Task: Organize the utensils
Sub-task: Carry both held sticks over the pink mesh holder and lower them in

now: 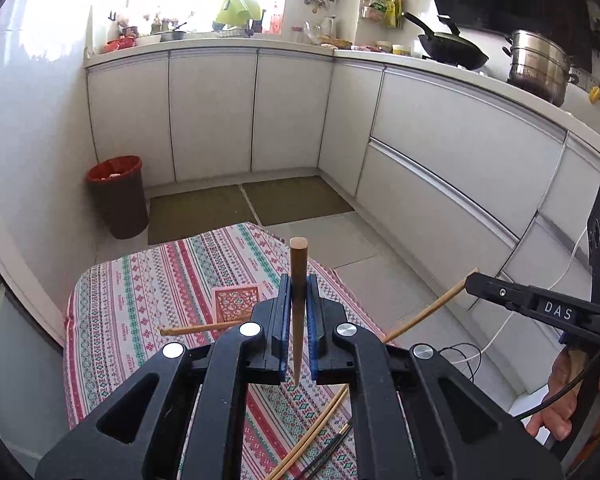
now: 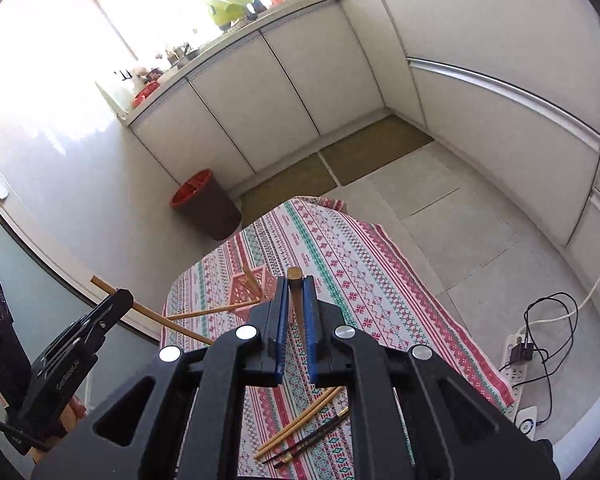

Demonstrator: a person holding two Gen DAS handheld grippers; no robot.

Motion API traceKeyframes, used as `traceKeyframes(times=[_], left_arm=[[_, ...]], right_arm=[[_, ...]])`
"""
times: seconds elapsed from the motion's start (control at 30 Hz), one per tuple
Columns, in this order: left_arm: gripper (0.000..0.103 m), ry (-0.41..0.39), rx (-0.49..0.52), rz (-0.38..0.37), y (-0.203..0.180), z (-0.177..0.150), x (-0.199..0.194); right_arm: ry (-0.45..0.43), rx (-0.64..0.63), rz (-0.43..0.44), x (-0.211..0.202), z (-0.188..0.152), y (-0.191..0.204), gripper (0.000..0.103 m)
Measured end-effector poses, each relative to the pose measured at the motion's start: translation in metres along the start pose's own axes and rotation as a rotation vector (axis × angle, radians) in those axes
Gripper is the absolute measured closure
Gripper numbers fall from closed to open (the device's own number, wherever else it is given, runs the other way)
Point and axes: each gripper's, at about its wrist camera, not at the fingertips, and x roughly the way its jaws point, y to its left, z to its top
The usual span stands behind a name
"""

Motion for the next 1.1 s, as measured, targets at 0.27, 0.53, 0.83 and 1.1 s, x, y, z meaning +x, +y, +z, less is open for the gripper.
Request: traceKeyframes(times=[0.27,0.53,0.83,1.1], left_arm=[[0.096,-0.107,-0.053,0.081,0.017,0.045,-0.006],[0.096,-0.113,-0.114,0.201,0.045,0.062,0.038],[0.089,-0.051,-0.199,0.227,0.079,0.022,0.079],[0.084,-0.073,-0.337,0.242,0.103,0.004,0.038]], right_arm=[[-0.039,-0.014,0.044,-0.014,0.017,0.009,0.095],[-0.015,-0.03,0.042,0.001,0.021,0.018,0.095],[-0.004,-0.042,0.037,0.018,0.022,0.033,0.095],[-0.054,-0.075,0.097,0.022,0.039,0.072,0.095]])
